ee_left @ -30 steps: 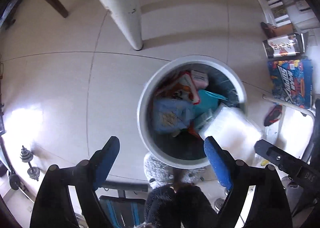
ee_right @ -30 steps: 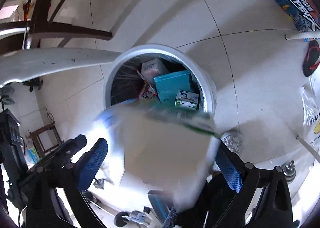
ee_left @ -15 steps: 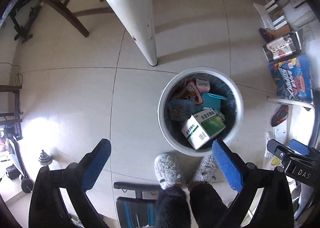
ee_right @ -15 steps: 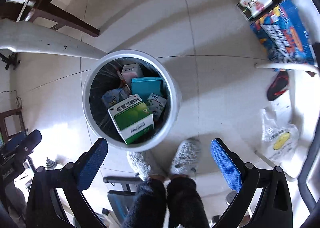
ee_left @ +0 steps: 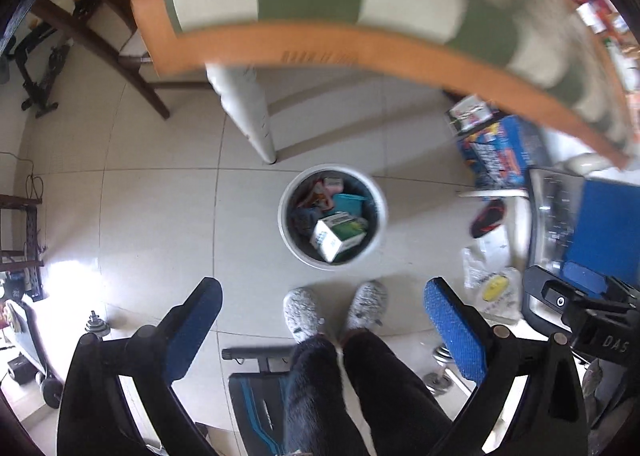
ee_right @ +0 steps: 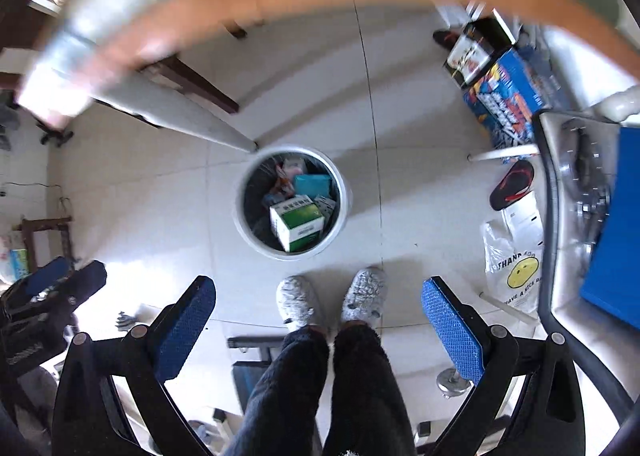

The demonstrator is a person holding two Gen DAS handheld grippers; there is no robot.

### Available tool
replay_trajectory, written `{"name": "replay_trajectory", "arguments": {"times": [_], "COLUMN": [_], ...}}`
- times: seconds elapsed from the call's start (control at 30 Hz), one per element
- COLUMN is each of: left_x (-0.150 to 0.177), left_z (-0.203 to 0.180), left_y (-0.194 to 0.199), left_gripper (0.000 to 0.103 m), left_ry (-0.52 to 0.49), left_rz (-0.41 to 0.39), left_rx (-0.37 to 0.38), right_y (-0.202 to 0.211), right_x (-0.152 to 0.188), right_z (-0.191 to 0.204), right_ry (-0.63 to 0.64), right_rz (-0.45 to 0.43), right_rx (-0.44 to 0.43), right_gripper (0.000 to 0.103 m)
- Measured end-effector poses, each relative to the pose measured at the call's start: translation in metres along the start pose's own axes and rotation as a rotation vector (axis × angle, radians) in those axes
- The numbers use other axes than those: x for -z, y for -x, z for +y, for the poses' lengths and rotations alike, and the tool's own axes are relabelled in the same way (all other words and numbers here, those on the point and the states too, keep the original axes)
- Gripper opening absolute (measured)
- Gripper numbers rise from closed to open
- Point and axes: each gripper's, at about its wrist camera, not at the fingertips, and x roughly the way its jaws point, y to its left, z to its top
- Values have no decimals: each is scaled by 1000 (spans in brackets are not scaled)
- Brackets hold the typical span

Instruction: Collect trash

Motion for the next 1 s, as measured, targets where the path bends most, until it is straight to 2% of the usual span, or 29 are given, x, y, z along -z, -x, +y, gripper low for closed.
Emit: {"name": "replay_trajectory", "arguments": {"times": [0.23, 0.37, 0.5, 0.7, 1.0], "left_x": [12, 19, 26, 43, 65], "left_z": [-20, -30, -37, -37, -34], "left_y": [120, 167, 203, 249, 283], "left_gripper": [103, 103, 103, 103, 103], "left_ry": [6, -5, -23, -41, -26], "left_rz": [-66, -94, -117, -157, -191], "left_rx": [148, 221, 261, 289, 290], "right_y": [144, 217, 275, 326, 359], "right_x": [30, 47, 59, 77, 99], "right_z": [3, 3, 5, 14, 22], "right_ry": [14, 21, 34, 73, 112], "right_rz": [-52, -98, -142, -135, -141], "right_rx": [-95, -147, -196, -282, -315], "right_gripper": [103, 103, 103, 103, 103]}}
